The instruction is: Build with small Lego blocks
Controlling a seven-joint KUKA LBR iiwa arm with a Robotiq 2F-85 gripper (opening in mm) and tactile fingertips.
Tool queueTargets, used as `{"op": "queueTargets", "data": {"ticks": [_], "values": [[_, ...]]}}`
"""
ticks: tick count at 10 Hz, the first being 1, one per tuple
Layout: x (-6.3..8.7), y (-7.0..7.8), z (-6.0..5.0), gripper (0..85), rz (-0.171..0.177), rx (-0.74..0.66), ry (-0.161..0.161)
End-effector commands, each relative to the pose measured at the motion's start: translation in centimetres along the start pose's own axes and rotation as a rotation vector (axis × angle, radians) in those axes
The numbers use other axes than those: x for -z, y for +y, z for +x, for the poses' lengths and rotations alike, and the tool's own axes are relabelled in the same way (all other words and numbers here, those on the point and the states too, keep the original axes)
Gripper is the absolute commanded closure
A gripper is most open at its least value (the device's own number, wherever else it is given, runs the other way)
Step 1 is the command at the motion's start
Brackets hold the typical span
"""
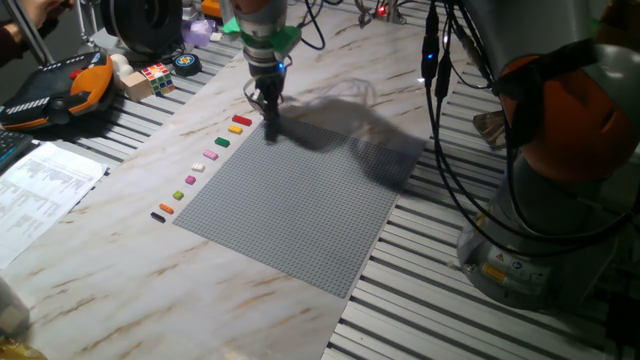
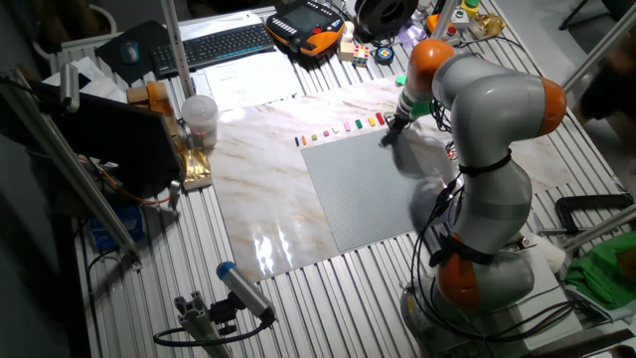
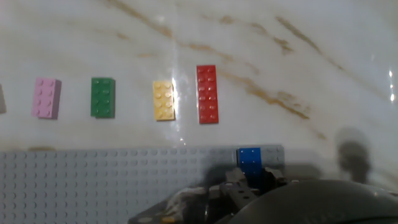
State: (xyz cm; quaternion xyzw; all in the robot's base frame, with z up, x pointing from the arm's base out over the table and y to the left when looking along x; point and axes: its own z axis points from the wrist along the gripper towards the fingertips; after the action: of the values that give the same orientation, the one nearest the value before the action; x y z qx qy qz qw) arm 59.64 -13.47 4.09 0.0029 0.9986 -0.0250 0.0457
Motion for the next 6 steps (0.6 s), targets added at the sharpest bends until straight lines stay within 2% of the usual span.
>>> {"op": "queueTargets", "data": {"ticks": [1, 6], "values": [[-0.09, 0.03, 0.26, 84.3, 0.002, 0.000, 0.011], [-0.32, -0.39, 0.77, 84.3, 0.014, 0.004, 0.017]]}}
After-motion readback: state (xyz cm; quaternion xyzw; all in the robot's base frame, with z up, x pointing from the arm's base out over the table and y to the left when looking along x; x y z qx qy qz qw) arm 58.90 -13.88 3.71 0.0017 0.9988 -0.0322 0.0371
